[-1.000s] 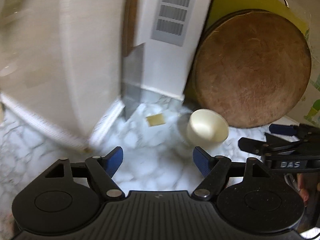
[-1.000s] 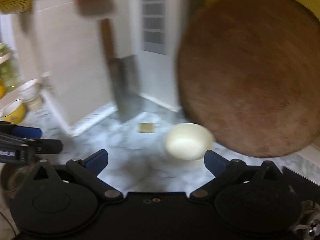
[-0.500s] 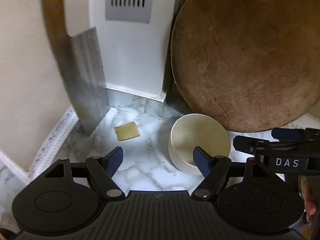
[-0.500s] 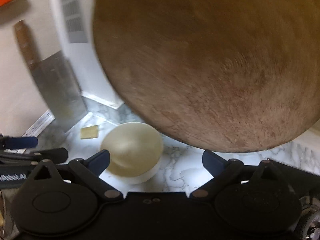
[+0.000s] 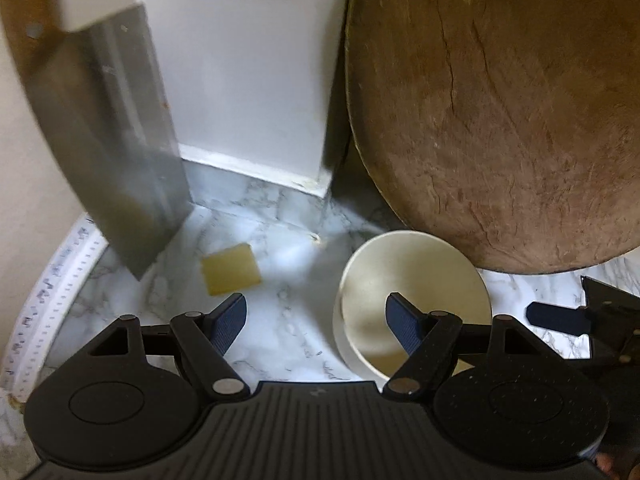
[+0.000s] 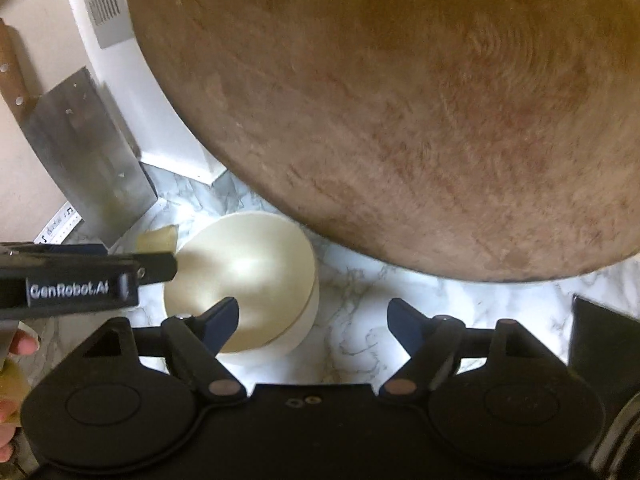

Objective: Organize plates and bowls
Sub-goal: 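Move both grippers to the cream bowl beside the cutting board, then close both grippers on the rim of the cream bowl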

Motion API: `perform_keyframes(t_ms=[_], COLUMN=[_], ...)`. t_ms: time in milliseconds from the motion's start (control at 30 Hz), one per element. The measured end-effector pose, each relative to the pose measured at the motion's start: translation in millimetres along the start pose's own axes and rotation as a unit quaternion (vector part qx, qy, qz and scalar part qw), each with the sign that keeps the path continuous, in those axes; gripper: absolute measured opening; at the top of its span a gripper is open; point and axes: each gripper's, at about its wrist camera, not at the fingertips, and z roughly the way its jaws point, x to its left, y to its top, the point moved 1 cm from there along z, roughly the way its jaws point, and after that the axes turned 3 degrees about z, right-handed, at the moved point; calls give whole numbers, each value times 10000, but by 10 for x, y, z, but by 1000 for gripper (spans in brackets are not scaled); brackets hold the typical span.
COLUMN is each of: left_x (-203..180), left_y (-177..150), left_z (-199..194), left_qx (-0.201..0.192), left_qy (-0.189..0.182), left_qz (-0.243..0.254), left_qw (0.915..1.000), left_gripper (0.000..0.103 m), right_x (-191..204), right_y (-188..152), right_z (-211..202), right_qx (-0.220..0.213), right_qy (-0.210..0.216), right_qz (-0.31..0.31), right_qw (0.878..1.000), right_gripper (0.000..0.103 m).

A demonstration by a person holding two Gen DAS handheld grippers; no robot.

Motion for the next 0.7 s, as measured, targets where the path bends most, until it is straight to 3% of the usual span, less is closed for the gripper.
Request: perform_keyframes(t_ms=[67, 133, 267, 333, 400, 500, 700], left_x=[-17, -32, -41, -96, -150, -214, -251], left_y=[6, 9, 23, 11, -6, -28, -38], left_z=[68, 123, 196, 209, 224, 229, 224], left_qx=[38, 89, 150, 165, 209, 246, 337], left_qy=[-29, -73, -211, -195, -174, -79, 83], left_qz=[17, 32, -21, 80, 160, 240, 258], left_qw=[10000, 9999, 9997, 9996, 9995, 9994, 9991], left_gripper=[75, 59, 48, 34, 30, 15, 8], right_x=[23, 52, 98, 110, 115, 116, 141], right_y=[-9, -14, -23, -32, -45, -46, -31], right_z=[53, 110, 188, 217, 243, 255, 255], right_qx=[64, 115, 196, 227, 250, 254, 224], right_qy=[1, -8, 1, 5, 7, 9, -127], right_qz=[5, 30, 18, 42, 63, 135, 105], right_qw=[10000, 9999, 9998, 9997, 9997, 9996, 9996], right_gripper=[70, 67, 59, 53, 46, 38, 26])
